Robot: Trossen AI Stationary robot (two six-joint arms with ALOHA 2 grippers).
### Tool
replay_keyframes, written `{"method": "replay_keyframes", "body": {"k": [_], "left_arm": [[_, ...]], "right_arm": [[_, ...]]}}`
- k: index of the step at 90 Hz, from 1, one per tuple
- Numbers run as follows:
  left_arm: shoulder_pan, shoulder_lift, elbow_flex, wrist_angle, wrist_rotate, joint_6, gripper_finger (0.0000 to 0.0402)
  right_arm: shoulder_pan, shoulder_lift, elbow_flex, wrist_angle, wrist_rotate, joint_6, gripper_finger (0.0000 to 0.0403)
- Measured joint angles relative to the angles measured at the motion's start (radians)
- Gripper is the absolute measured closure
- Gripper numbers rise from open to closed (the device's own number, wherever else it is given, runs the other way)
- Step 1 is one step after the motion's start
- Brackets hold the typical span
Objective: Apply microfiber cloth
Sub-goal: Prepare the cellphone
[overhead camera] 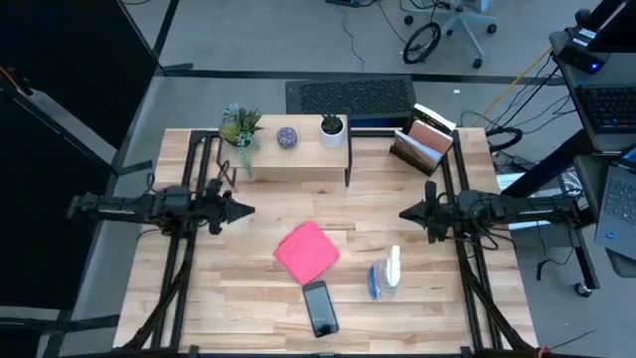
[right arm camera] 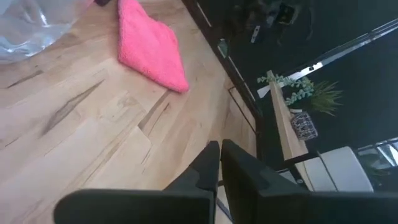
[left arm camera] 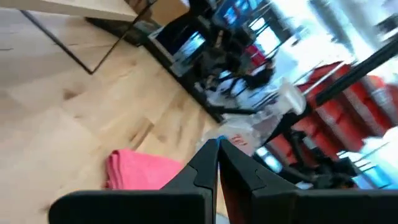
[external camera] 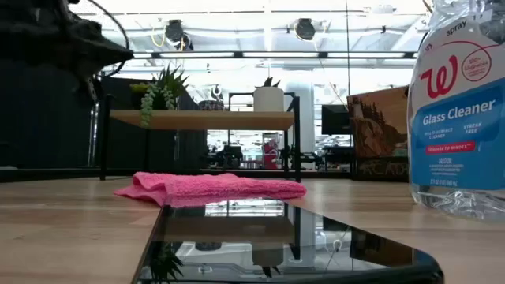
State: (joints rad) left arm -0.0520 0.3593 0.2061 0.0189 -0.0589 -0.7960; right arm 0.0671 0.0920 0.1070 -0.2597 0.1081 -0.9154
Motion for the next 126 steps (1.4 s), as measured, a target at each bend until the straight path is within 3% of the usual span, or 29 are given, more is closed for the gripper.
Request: {"method": "replay_keyframes", "body": {"k": [27,56,81,102,126], "left_arm": [[-0.153,0.471,0.32,-0.163,-0.032,-0.022,0.0402],[-0.351,0.868,0.487,-0.185,-0.036,-0.345,0.0402],[-0.443,1.109,0.613,-0.156,-0.028,-0.548,0.0402],[-0.445,1.279,0.744,-0.159,0.017,-0.564,0.0402],[-0.455,1.457,0.833,-0.16,0.07,-0.708,0.0402]], "right_arm": [[0.0,0.0,0.0,-0.006,0.002,-0.012,0.0401],[-0.001,0.0,0.0,-0.008,0.002,-0.043,0.0401],[-0.001,0.0,0.0,-0.008,0.002,-0.039,0.0401],[0.0,0.0,0.0,-0.002,0.0,0.074,0.0401],[0.0,0.0,0.0,0.003,-0.001,0.169,0.0401]]}}
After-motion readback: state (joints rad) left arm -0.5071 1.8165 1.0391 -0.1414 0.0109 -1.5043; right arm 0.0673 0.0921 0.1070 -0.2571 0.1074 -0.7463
